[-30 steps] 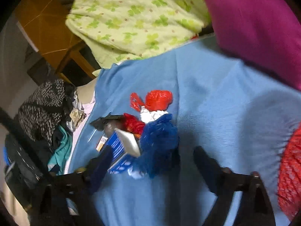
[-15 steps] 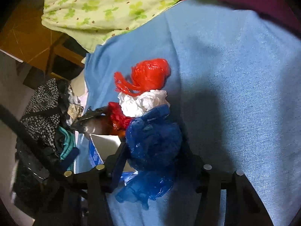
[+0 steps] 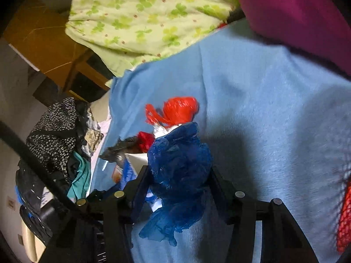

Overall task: Collect trash
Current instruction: 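Grasp the blue-white medicine box with the left tool while the right tool grasps the blue plastic bag, then carry both items over the red mesh basket and open both tools to drop them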

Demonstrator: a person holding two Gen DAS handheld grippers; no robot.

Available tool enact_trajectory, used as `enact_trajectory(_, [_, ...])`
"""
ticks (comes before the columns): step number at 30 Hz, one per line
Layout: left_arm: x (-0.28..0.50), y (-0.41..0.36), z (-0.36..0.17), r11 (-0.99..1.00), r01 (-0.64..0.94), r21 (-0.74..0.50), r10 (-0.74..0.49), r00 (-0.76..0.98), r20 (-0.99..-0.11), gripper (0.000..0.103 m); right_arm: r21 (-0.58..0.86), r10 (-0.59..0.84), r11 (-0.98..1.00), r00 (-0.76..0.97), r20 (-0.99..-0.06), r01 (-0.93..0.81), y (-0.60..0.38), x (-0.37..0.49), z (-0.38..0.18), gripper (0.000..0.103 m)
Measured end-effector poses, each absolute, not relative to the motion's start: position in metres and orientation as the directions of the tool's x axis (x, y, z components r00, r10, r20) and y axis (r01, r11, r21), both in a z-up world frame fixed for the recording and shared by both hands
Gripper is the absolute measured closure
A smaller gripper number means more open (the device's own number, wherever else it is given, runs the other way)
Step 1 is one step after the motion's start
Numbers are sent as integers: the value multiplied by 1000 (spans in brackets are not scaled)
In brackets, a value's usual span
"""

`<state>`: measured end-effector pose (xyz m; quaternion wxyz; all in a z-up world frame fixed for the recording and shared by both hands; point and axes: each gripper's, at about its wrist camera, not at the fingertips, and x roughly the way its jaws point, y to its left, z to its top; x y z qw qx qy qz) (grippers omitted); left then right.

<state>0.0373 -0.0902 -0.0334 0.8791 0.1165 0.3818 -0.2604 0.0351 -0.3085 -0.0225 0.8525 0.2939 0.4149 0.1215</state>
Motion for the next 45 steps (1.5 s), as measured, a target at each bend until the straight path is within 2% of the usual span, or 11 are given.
enact_trajectory(6, [6,-90,-6,849,527,-38,-408,610,-679,33,587,437,808,715,-545,-46,-317,2,20,46])
enact_trajectory(10, [-20,-102,37,835,548,-52,-458,639,-618,33,561,415,821,789,-453,-110,-329,-35,55,46])
enact_trajectory(14, [-43,-129,74,808,587,-55,-508,646,-569,33,530,338,840,876,-345,-116,-362,-87,91,46])
enact_trajectory(17, [-58,-160,93,777,625,-70,-554,628,-546,33,510,249,858,921,-301,-65,-393,-117,104,46])
enact_trajectory(24, [-77,-250,112,688,714,-129,-649,526,-549,32,526,90,846,948,-305,89,-475,-162,94,45])
enact_trajectory(31, [-79,-331,89,658,746,-103,-626,466,-625,31,601,44,768,918,-394,221,-537,-168,66,43])
enact_trajectory(35, [-80,-348,74,662,744,-94,-603,453,-657,31,631,49,731,902,-429,260,-551,-167,55,40])
enact_trajectory(37, [-81,-349,69,664,741,-100,-599,447,-664,31,642,51,717,898,-437,272,-556,-164,52,36])
enact_trajectory(45, [-89,-312,80,684,724,-88,-607,498,-619,31,636,24,733,926,-377,240,-545,-165,60,34])
